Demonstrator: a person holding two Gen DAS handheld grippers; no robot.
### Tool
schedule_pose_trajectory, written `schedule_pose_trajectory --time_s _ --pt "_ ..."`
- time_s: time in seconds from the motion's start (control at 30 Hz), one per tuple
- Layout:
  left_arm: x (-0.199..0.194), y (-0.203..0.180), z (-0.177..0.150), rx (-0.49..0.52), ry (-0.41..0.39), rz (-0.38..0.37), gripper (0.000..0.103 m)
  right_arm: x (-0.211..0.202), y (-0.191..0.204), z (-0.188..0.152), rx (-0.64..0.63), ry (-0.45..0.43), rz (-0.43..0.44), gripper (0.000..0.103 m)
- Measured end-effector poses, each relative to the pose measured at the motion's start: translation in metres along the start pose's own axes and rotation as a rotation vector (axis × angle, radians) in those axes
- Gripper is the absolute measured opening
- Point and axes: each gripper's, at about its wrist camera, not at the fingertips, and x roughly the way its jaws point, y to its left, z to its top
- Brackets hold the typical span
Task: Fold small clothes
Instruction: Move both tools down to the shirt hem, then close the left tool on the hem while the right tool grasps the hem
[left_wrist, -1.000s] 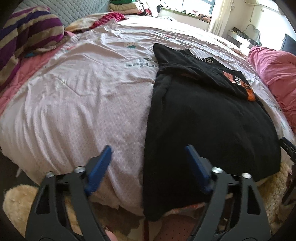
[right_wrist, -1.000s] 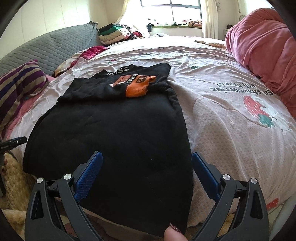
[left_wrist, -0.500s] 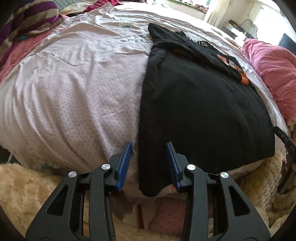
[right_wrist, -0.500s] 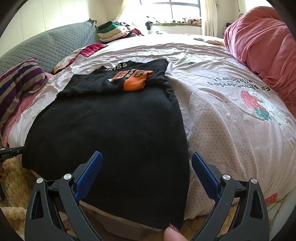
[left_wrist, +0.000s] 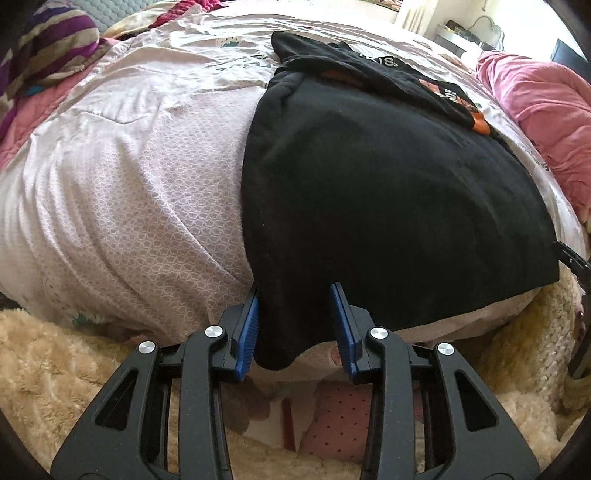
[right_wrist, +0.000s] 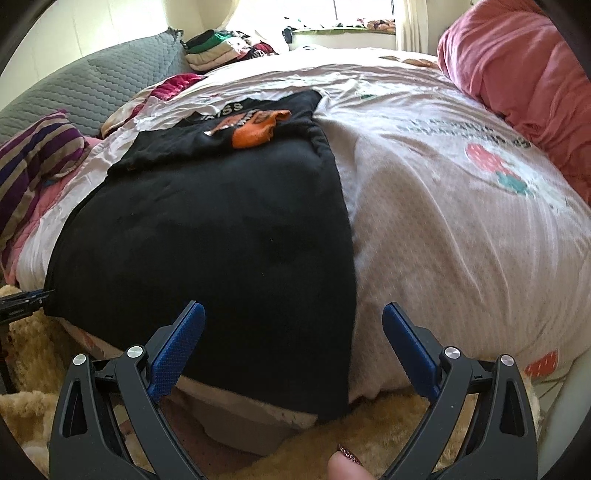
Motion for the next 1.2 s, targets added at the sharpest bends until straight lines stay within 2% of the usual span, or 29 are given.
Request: schedule_pose_trajectory --time_s 0.13,0.2,0.23,0.4,0.5,0.53,0.57,0.67,0.8,0.87,0.93,1.0,1.2 --pt "0.0 0.006 0.0 -0.024 0.001 -0.025 0.029 0.0 -0.006 -0.007 0.009 0.025 0.026 0.095" --pt "0.0 0.008 0.0 -0.031 0.002 -0.032 0.029 0.001 -0.008 -0.01 0.011 0.041 0.042 0.09" --pt "0.0 0.008 0.0 -0.032 0.003 -0.032 0.029 0.002 -0.008 -0.011 0.009 0.048 0.044 0.083" --pt "0.001 0.007 -0.001 -0.034 0.007 -0.034 0.029 0.005 -0.009 -0.015 -0.013 0.071 0.022 0.062" --pt "0.002 0.009 0.0 -0.049 0.01 -0.045 0.029 0.005 -0.01 -0.017 -0.028 0.074 0.013 0.043" --pt "0.002 0.01 0.0 -0.055 0.012 -0.049 0.029 0.003 -0.009 -0.019 -0.039 0.075 0.03 0.03" --pt "0.002 0.01 0.0 -0.059 0.013 -0.051 0.029 0.002 -0.007 -0.02 -0.047 0.078 0.036 0.023" --pt "0.002 0.013 0.0 -0.078 0.019 -0.062 0.029 -0.001 -0.001 -0.022 -0.102 0.07 0.003 0.014" --pt "0.002 0.015 0.0 -0.085 0.021 -0.062 0.029 -0.013 -0.008 -0.017 -0.07 0.04 0.04 0.009" --pt "0.001 0.015 0.0 -0.077 0.017 -0.043 0.023 -0.021 -0.009 -0.014 -0.062 0.012 0.074 0.009" --pt "-0.001 0.015 0.0 -0.076 0.011 -0.031 0.011 -0.032 -0.007 -0.007 -0.06 -0.033 0.117 0.009" --pt "-0.006 0.017 0.001 -0.086 0.0 -0.04 0.006 -0.042 -0.002 0.0 -0.08 -0.082 0.128 0.008" --pt "-0.039 0.023 0.009 -0.111 -0.105 -0.084 0.003 -0.054 0.001 0.022 -0.082 -0.169 0.16 0.008"
